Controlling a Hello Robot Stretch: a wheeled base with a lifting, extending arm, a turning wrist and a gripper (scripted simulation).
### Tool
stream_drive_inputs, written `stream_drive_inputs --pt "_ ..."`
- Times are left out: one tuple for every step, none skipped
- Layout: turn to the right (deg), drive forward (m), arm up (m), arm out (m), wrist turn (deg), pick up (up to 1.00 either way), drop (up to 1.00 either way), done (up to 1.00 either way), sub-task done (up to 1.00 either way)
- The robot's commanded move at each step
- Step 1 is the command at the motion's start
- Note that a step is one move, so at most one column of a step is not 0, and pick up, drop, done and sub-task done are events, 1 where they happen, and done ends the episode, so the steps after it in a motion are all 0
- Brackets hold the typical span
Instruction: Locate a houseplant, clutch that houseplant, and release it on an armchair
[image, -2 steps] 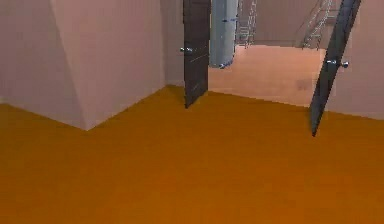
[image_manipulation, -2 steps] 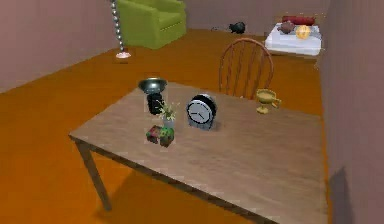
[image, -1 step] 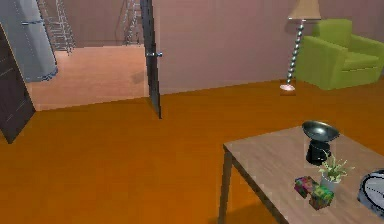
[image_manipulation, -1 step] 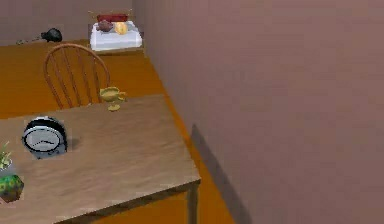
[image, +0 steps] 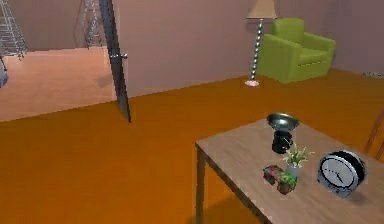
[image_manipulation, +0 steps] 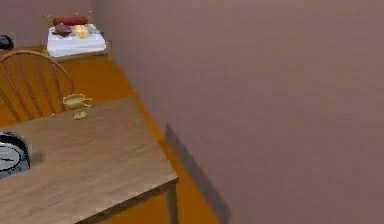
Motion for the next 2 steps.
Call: stream_drive_inputs --pt "0.0 0.25 0.0 0.0 0.0 0.0 0.0 0.0 0.0" --pt "-42.0 0.0 0.0 0.0 0.0 0.0 0.0 0.0 0.0"
